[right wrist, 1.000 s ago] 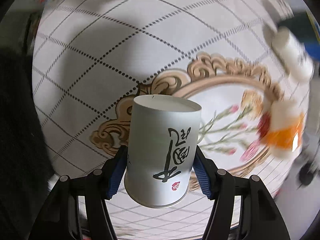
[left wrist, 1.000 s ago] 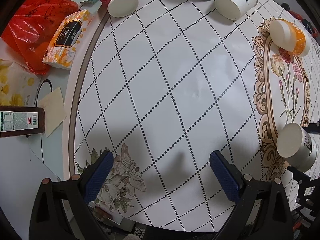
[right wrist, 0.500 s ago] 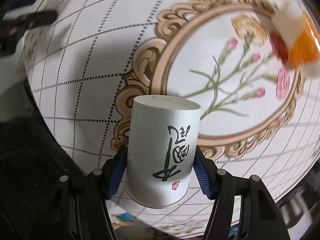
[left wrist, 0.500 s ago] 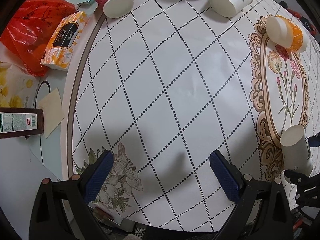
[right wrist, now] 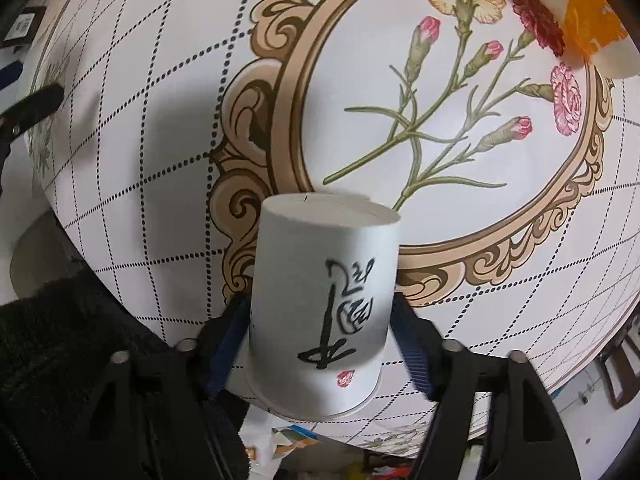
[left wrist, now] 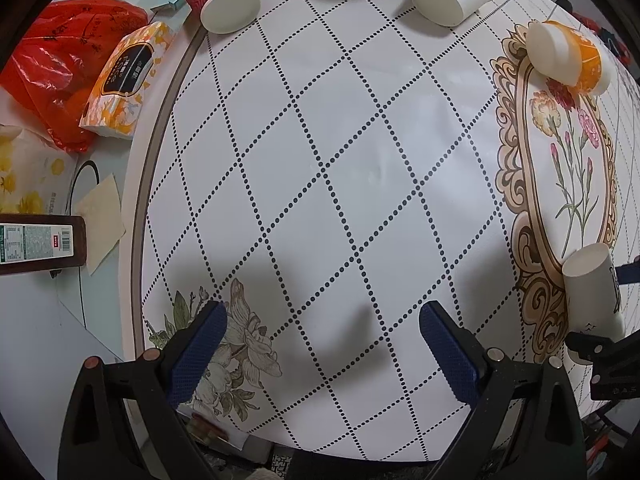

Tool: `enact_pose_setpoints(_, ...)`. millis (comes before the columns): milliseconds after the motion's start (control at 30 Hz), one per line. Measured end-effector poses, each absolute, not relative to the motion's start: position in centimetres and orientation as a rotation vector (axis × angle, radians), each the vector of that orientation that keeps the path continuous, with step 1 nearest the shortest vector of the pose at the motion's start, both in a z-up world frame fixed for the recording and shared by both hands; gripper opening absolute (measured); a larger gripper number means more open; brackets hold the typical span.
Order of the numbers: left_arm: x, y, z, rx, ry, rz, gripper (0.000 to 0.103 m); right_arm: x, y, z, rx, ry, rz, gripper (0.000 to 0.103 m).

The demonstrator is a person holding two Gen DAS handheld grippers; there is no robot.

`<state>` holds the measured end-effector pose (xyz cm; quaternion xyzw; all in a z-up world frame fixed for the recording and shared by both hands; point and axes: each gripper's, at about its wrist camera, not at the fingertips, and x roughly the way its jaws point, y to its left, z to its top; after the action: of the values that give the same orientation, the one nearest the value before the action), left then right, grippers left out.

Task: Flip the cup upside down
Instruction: 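Lift the cup with the right gripper and rotate it rim-down, then lower the inverted cup onto the floral oval and open the right gripper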

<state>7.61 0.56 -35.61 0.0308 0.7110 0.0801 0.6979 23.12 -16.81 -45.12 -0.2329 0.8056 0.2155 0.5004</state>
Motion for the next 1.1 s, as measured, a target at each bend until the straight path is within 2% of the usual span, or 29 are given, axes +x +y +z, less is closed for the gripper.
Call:
enact_pose_setpoints(333,7.1,0.3,-36.0,0.058,1.594,0.170,0.099,27.9,-16.7,-44.6,-0.443,1.952,0.451,0.081)
enact_pose_setpoints(367,7.1,0.3,-36.1,0.055,1.596,0.169,0.099,28.5,-16.9,-44.8,-0.422,1.953,0.442,0.080)
enact_pose_setpoints(467,7.3,0.1,-36.1,0.051,1.601,0.165,0.099,29.9,-15.5,-45.2,-0.373,1.956,0.428,0.061)
enact_pose_setpoints(600,7.5,-0.2,-36.1,0.048,1.603,0.159,0.099,30.9,-15.6,-45.4,-0.317,1.921,0.424,0.060)
enact_pose_setpoints(800,8.3,-0.7,-36.0,0.028,1.613,0.150,0.099,31.5,-17.0,-40.9,-0.232,1.716,0.415,0.060)
enact_pose_setpoints(1100,9.6,0.3,-37.1,-0.015,1.659,0.179,0.099,32.2,-18.2,-35.3,-0.044,1.166,0.318,0.060)
